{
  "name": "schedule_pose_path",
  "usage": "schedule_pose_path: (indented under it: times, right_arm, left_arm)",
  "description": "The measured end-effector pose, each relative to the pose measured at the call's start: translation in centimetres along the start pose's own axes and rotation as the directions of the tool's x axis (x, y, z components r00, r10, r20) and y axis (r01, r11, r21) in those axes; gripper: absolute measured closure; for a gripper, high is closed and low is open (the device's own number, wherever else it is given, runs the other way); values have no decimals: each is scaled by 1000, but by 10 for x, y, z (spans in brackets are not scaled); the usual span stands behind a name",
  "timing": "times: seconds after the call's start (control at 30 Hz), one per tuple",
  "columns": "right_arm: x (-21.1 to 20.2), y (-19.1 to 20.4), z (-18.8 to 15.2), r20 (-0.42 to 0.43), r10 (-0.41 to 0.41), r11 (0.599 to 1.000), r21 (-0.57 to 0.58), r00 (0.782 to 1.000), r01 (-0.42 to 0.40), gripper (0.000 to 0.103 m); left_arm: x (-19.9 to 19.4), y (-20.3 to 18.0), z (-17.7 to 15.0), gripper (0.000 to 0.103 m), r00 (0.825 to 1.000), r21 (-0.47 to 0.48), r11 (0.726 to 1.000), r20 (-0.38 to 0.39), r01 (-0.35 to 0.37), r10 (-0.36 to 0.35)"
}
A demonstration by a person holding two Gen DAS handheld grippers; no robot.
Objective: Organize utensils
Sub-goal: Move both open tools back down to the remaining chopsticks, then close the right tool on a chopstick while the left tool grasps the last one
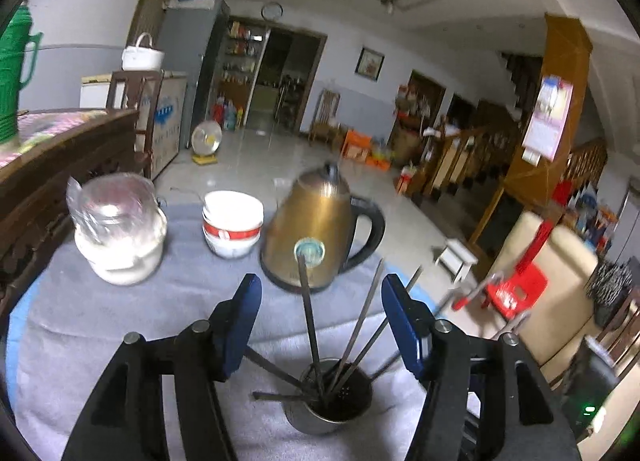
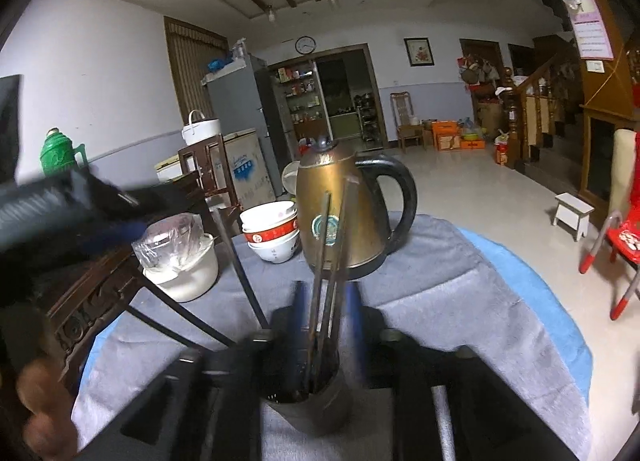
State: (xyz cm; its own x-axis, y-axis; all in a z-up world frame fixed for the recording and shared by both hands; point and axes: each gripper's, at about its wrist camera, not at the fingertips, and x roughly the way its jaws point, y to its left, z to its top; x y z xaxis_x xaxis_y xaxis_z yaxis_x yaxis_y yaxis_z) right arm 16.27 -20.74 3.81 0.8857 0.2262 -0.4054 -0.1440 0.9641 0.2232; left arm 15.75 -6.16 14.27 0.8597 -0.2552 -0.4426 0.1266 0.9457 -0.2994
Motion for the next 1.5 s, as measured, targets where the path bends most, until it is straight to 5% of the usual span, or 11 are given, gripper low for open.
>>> schedule_pose_path:
  times: [0.07,0.3,0.53,0.83,1.07,1.17,1.33,1.5]
  right_arm:
    - [-17,2,1,38,-11,1000,0,999,11,38]
    - [-64,16,-12,33,20,1000,3,999,-21,38]
    - [-53,45,-71,-167,111,993,-16,980,-116,38]
    - [-27,78,-121,-409,186,978,-7,893,-208,38]
    - [-8,93,-135,-494,225,968,11,840,-252,42]
    - [12,104,-138,-532,228,967,29,816,-252,66]
    - [42,114,-135,-560,218,972,56,799,-226,67]
    - [73,120,-133,-612,190,980,78,768,-181,78]
  left_arm:
    - [-28,10,5,39,998,-22,1000,56,1,0]
    - [-114,66,-10,26,978,-143,988,190,-58,85]
    - [-118,141,-77,26,987,-321,933,-31,-159,158]
    - [-105,200,-165,26,945,-410,869,-280,-276,168]
    - [-96,206,-186,26,930,-418,862,-337,-287,147]
    - [-92,203,-188,26,929,-403,871,-341,-280,141]
    - [-86,201,-186,26,927,-383,881,-348,-277,141]
    - [-85,201,-184,26,926,-378,884,-352,-275,138]
